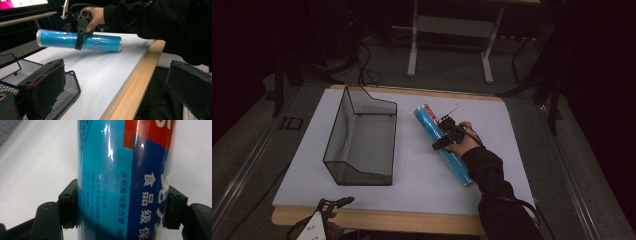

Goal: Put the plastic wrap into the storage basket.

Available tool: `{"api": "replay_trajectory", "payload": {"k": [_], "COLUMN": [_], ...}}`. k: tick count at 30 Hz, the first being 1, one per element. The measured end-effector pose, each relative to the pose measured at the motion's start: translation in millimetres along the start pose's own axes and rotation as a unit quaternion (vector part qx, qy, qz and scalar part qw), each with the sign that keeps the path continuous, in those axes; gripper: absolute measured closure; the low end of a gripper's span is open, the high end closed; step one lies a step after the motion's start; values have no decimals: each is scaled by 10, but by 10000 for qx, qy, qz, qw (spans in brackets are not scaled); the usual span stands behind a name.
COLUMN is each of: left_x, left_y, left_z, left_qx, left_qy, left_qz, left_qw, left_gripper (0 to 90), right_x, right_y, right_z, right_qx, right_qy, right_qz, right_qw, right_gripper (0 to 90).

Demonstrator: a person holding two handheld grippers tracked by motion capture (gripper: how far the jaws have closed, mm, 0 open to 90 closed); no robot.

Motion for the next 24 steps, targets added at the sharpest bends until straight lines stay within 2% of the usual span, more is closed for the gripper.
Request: {"api": "replay_trajectory", "payload": {"k": [6,9,13,15,21,24], "left_x": [0,1,0,-1,-1,-3], "left_y": [0,-3,-2,0,0,3], "left_z": [-2,-3,-6,-5,-6,-6], "left_qx": [3,7,4,-8,-6,-9], "left_qy": [-8,-2,-7,-18,-26,-26], "left_qz": [2,1,-4,-19,-28,-37], "left_qw": [10000,10000,10000,10000,10000,10000], "left_gripper": [27,27,27,27,27,27], "right_x": [-116,-177,-243,-328,-451,-543], "right_y": [168,264,349,423,512,564], "right_z": [89,141,205,267,371,465], "right_qx": [193,151,132,0,-88,-175], "right_qy": [119,116,160,86,-1,-45], "right_qz": [-470,-680,-795,-894,-1102,-1271], "right_qw": [9986,9975,9966,9960,9939,9917], "right_gripper": [316,316,316,316,316,316]}}
Point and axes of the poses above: each handheld gripper's, and its own axes: y roughly backward along the jaws, x roughly out of its underside, z roughly to its left, the point moved 1 cm from there along -y, roughly forward along the jaws, and after that the axes turned 10 degrees about -z, right-handed, at the moved point
